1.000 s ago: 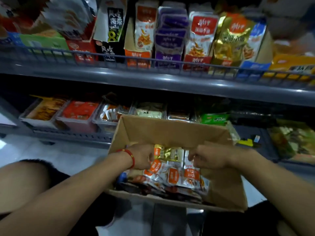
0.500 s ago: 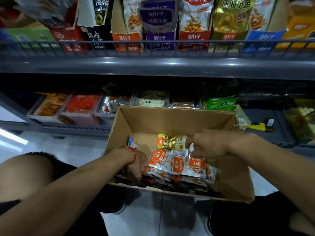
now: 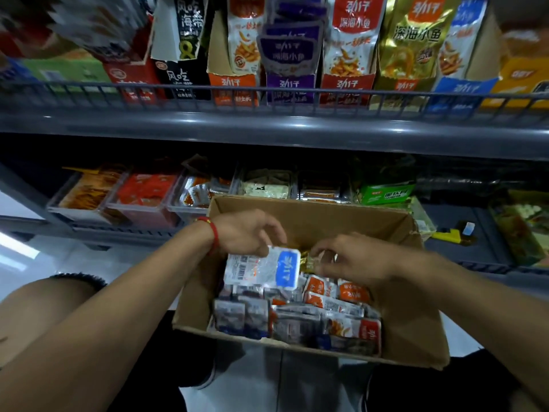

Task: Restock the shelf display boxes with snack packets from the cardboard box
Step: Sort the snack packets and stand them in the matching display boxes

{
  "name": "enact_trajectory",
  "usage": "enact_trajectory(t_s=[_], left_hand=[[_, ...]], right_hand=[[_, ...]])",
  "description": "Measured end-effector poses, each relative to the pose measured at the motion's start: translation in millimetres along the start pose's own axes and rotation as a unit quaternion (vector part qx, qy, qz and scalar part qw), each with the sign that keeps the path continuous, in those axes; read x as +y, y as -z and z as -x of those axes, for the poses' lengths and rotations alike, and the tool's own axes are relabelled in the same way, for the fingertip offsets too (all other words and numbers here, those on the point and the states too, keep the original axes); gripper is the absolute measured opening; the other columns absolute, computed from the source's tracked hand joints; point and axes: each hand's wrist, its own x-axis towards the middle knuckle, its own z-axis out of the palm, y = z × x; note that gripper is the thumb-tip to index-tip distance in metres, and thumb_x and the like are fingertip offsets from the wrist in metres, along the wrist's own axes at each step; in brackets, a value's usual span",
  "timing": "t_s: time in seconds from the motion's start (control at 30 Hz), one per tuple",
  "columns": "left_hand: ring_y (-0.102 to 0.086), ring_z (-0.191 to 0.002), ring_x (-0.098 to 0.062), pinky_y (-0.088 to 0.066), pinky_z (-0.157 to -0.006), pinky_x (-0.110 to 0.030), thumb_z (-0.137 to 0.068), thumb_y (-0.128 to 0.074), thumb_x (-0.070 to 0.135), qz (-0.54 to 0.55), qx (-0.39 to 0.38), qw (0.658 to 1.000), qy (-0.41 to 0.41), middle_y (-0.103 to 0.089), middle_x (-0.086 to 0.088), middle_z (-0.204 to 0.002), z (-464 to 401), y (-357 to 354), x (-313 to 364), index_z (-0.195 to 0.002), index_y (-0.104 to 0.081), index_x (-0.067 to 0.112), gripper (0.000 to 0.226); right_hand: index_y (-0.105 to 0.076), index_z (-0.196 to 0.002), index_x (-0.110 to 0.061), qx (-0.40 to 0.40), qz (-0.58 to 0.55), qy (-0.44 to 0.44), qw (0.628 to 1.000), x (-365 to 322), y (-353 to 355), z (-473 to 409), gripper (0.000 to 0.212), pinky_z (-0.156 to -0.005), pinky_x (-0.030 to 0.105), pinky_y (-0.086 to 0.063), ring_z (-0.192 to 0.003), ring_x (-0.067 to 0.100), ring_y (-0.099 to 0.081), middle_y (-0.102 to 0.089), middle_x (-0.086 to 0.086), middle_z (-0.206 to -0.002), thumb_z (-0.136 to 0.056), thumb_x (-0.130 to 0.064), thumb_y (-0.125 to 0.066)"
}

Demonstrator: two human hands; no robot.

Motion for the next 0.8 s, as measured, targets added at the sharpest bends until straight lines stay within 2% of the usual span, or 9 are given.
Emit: enact_trajectory(t_s=[0.07,0.13,0.23,0.37,0.43,0.53,0.57,0.7,0.8], left_hand=[[-0.068,-0.072,-0.007,-0.048,-0.057,-0.017,-0.090,-0.057,-0.013,0.080,0.029,0.995,-0.051,-0.075,-0.008,-0.102,7,3,9,-0.117,-0.064,0.014,0.039],[-0.061,-0.059,-0.002,-0.042,-0.048,-0.015,-0.090,-0.057,-0.014,0.137,0.058,0.986,-0.082,-0.076,-0.008,-0.101,12,4,14,-0.115,-0.065,0.012,0.038],[-0.069,-0.074,-0.009,-0.055,-0.063,-0.023,-0.088,-0.063,-0.012,0.185,0.124,0.969,-0.106,-0.075,-0.011,-0.100,12,5,12,-0.112,-0.066,0.014,0.035],[-0.069,-0.100,-0.012,-0.056,-0.088,-0.030,-0.090,-0.073,0.024,0.157,0.204,0.950,-0.175,-0.071,0.001,-0.108,17,13,13,-0.107,-0.069,0.019,0.018],[-0.069,-0.101,-0.009,-0.057,-0.089,-0.034,-0.082,-0.074,0.053,0.140,0.193,0.956,-0.171,-0.071,0.009,-0.107,23,14,14,-0.107,-0.069,0.030,0.034],[-0.069,-0.097,-0.013,-0.060,-0.085,-0.043,-0.084,-0.076,0.044,0.106,0.243,0.948,-0.177,-0.071,0.008,-0.105,20,12,13,-0.108,-0.068,0.029,0.029],[-0.071,-0.092,-0.018,-0.061,-0.081,-0.047,-0.089,-0.074,0.033,0.133,0.265,0.938,-0.178,-0.072,0.004,-0.102,18,12,13,-0.105,-0.068,0.025,0.019],[-0.076,-0.086,-0.023,-0.063,-0.076,-0.046,-0.096,-0.064,0.014,0.281,0.252,0.914,-0.146,-0.077,-0.008,-0.095,18,12,22,-0.101,-0.068,0.011,0.007],[-0.076,-0.089,-0.022,-0.063,-0.075,-0.037,-0.095,-0.065,0.009,0.403,0.200,0.883,-0.131,-0.078,-0.011,-0.094,21,8,33,-0.107,-0.068,0.004,0.013]], right_hand=[[-0.058,-0.132,-0.026,0.031,-0.097,-0.002,0.995,-1,-5,-5,0.041,-0.083,0.043,-0.059,-0.090,0.014,-0.071,-0.074,-0.006,-0.107,-0.098,-0.050,-0.061],[-0.058,-0.128,-0.022,0.070,-0.249,-0.004,0.966,-4,-7,-8,0.033,-0.071,0.043,-0.062,-0.085,0.023,-0.074,-0.076,0.002,-0.102,-0.098,-0.031,-0.067],[-0.052,-0.131,-0.023,0.144,-0.393,0.003,0.908,-13,4,-2,0.044,-0.056,0.025,-0.056,-0.075,0.022,-0.074,-0.076,0.011,-0.096,-0.095,-0.005,-0.068],[-0.071,-0.111,-0.011,0.228,-0.485,-0.022,0.844,-20,20,7,0.020,-0.070,0.033,-0.060,-0.074,0.025,-0.072,-0.076,0.019,-0.097,-0.096,-0.002,-0.064],[-0.071,-0.111,-0.002,0.239,-0.560,-0.035,0.792,-19,25,10,0.020,-0.078,0.032,-0.060,-0.085,0.028,-0.074,-0.075,0.023,-0.105,-0.101,-0.007,-0.054],[-0.064,-0.111,0.002,0.203,-0.669,-0.017,0.715,-15,36,18,0.032,-0.088,0.035,-0.059,-0.102,0.034,-0.073,-0.074,0.025,-0.110,-0.103,-0.014,-0.037],[-0.063,-0.112,0.003,0.200,-0.675,-0.011,0.710,-14,38,19,0.032,-0.084,0.034,-0.060,-0.101,0.033,-0.073,-0.074,0.024,-0.109,-0.102,-0.013,-0.038],[-0.073,-0.096,-0.011,0.267,-0.506,-0.059,0.818,-6,38,25,0.021,-0.060,0.024,-0.044,-0.068,0.012,-0.057,-0.070,0.003,-0.080,-0.100,-0.029,-0.061],[-0.076,-0.103,-0.010,0.293,-0.513,-0.074,0.804,-8,40,31,0.026,-0.066,0.024,-0.047,-0.070,0.007,-0.066,-0.078,0.003,-0.094,-0.096,-0.033,-0.065]])
